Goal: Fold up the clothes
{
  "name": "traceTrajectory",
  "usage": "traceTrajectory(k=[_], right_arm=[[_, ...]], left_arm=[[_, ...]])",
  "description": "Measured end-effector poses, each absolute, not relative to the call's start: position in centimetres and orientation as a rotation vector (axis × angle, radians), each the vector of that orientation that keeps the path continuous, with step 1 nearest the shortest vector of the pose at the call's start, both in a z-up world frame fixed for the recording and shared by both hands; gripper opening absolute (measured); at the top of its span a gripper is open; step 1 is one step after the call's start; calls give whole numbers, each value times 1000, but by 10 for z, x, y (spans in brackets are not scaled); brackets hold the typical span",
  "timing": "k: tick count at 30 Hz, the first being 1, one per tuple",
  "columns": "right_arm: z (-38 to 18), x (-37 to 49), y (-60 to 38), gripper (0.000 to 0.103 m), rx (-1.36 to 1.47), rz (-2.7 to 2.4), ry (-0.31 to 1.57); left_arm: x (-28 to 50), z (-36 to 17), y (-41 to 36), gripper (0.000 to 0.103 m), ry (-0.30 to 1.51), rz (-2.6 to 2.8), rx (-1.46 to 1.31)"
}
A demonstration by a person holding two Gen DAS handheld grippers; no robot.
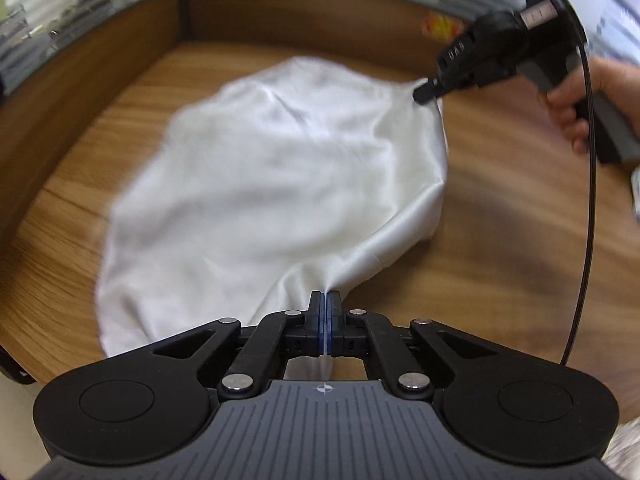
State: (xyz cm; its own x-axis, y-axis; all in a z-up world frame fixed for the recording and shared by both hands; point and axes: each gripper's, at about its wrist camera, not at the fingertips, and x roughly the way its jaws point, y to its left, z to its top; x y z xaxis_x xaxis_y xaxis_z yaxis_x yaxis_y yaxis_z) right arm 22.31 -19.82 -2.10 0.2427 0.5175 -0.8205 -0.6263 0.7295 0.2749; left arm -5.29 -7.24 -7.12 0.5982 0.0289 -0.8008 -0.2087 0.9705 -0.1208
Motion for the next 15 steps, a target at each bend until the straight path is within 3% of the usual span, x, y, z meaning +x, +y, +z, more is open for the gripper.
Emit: traceTrajectory(k=[15], right_arm=[[58,241,-33,1,-126,880,891]], left_arm=[[-62,-18,67,1,761,404,-245]])
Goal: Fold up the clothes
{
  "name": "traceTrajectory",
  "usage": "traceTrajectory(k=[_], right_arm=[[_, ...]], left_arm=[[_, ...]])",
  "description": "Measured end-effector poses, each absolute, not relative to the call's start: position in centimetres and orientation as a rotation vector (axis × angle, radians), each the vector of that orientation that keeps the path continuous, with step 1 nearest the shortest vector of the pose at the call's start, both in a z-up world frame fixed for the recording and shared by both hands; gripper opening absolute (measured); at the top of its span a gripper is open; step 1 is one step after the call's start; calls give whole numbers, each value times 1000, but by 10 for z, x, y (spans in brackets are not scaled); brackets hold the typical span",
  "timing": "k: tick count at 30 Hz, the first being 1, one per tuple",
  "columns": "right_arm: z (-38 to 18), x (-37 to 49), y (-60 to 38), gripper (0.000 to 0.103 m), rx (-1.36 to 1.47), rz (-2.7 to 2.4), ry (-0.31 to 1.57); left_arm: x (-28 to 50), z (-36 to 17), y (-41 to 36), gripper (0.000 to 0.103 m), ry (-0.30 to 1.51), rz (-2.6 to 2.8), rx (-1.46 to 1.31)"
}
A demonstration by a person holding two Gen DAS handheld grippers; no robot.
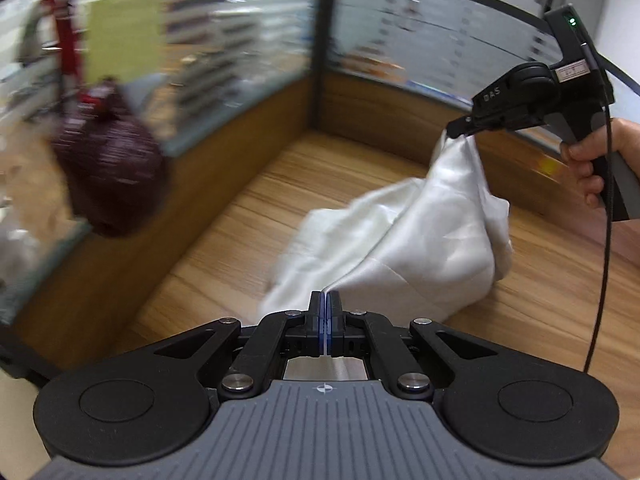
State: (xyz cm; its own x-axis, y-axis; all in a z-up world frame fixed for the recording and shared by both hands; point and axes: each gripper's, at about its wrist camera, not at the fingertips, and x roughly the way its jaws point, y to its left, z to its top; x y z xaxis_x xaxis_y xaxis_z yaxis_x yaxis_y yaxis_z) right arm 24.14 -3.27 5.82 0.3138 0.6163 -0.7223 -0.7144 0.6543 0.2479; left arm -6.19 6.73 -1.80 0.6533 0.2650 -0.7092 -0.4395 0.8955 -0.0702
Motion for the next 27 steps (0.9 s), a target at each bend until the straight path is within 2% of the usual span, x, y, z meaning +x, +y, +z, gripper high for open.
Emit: traceTrajectory(k=[7,11,13,15,27], right_arm=[[38,249,79,3,-302,991,907],[20,251,115,9,-395,1015,934],[19,252,121,17,-414,1028,931],[17,253,123,28,-423,1033,933],[15,251,75,31,-454,999,977]], left_arm=[[-49,-42,110,3,883,505,-237],[-48,-42,119,13,884,470,-293],[-45,-41,119,21,893,450,-292],[-41,-41,117,22,903,430,-297],[-27,-60,115,22,950,266,-292]])
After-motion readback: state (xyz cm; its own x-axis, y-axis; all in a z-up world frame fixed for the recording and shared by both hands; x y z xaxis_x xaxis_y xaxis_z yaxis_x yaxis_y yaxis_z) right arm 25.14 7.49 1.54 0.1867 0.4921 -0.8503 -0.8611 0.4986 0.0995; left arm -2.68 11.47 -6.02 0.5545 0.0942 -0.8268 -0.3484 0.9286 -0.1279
